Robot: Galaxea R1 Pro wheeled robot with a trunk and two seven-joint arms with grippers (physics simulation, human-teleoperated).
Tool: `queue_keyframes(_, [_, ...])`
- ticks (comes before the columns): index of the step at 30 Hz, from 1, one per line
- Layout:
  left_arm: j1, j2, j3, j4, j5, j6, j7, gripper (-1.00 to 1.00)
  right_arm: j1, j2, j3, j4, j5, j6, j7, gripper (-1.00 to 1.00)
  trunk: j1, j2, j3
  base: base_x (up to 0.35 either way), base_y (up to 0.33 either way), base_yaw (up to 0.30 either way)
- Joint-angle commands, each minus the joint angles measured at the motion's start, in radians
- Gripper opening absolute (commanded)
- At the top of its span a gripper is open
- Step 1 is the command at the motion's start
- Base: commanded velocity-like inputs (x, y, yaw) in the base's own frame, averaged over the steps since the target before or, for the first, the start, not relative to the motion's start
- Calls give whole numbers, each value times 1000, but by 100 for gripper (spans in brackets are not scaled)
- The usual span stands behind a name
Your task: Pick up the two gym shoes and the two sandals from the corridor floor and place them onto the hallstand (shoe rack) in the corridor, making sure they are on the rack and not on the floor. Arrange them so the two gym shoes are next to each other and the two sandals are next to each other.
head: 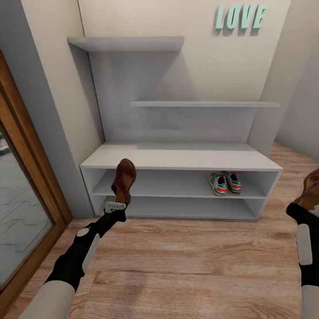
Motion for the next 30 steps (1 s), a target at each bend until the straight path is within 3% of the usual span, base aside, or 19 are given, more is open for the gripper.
queue_keyframes(1, [-1,-1,2,10,7,6,-7,-100,0,-16,-31,20,-15,2,-7,-100,0,0,-1,0,0,0])
queue_keyframes(5, [-1,-11,1,31,5,5,-5,-100,0,-61,-111,72,-14,2,-6,-100,0,0,-1,0,0,0])
queue_keyframes(8, [-1,-18,1,41,4,4,9,-100,0,-151,-167,114,-14,2,-6,-100,0,0,-1,0,0,0])
queue_keyframes(11, [-1,-22,0,47,3,4,40,-100,0,-245,-190,159,-15,3,-6,-100,0,0,-1,0,0,0])
queue_keyframes(12, [-1,-23,0,50,3,5,46,-100,0,-259,-195,170,-15,3,-6,-100,0,0,-1,0,0,0])
queue_keyframes(14, [-1,-32,-1,73,2,5,75,-100,0,-317,-217,216,-15,3,-6,-100,0,0,-1,0,0,0])
queue_keyframes(15, [-3,-40,-1,92,2,11,115,-100,0,-386,-249,265,-15,3,-6,-100,0,0,-1,0,0,0])
queue_keyframes(18, [-4,-49,-2,100,0,46,150,-100,0,-440,-277,314,-15,3,-6,-100,0,0,-1,0,0,0])
queue_keyframes(24, [-6,-58,-6,104,-3,179,199,-100,0,-495,-295,379,-14,3,-8,-100,0,0,-1,0,0,0])
queue_keyframes(30, [-8,-77,-7,104,-3,254,249,-100,0,-505,-296,387,-13,3,-9,-100,0,0,-1,0,0,0])
